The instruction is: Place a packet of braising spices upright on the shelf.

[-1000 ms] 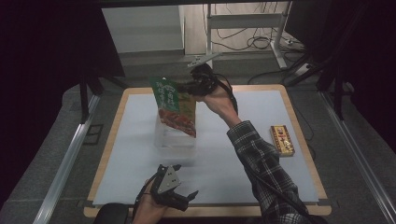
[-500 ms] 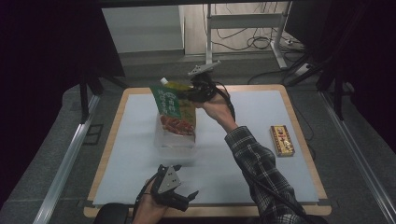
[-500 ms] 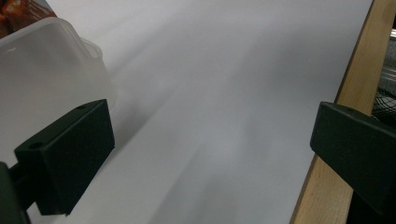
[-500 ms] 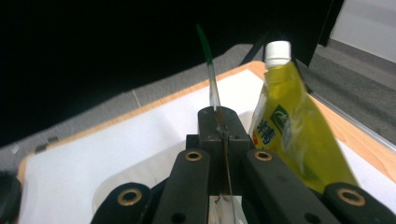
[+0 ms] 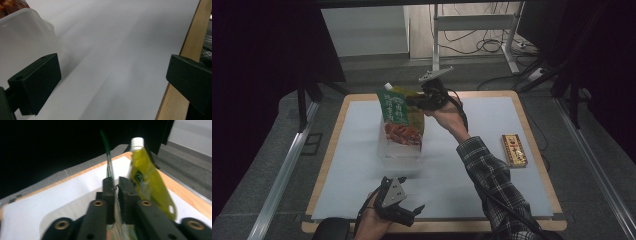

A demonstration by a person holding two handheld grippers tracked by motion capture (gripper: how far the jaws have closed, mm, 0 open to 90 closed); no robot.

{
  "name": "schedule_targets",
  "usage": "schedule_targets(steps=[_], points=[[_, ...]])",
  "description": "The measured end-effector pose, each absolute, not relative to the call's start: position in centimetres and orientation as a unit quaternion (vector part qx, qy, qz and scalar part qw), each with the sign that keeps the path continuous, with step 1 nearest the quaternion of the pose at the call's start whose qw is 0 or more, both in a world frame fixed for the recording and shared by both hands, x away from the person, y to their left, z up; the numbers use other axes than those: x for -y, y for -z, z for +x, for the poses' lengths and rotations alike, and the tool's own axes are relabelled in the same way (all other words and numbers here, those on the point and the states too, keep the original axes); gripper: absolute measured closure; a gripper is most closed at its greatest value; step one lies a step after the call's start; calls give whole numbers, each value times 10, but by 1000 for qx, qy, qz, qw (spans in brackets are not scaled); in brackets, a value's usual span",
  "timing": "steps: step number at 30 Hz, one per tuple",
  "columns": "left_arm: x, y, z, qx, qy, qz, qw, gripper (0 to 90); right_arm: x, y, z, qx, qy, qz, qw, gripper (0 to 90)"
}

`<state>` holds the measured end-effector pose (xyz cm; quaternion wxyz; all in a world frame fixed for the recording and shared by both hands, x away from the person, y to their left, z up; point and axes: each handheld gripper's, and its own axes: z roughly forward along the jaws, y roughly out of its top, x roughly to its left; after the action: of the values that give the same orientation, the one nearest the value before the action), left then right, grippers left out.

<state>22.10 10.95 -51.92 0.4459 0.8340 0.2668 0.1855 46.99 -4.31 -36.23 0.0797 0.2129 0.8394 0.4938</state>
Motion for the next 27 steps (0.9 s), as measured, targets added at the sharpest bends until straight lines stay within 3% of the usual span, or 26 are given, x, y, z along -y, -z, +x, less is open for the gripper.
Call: schedule_targets(steps=[12,27], points=[[-109,519,221,-268,-187,834,445,0,67,366,465,-846,-470,224,118,477],[-109,520,222,-268,-187,834,444,0,97,381,456,-845,-465,237,118,265]])
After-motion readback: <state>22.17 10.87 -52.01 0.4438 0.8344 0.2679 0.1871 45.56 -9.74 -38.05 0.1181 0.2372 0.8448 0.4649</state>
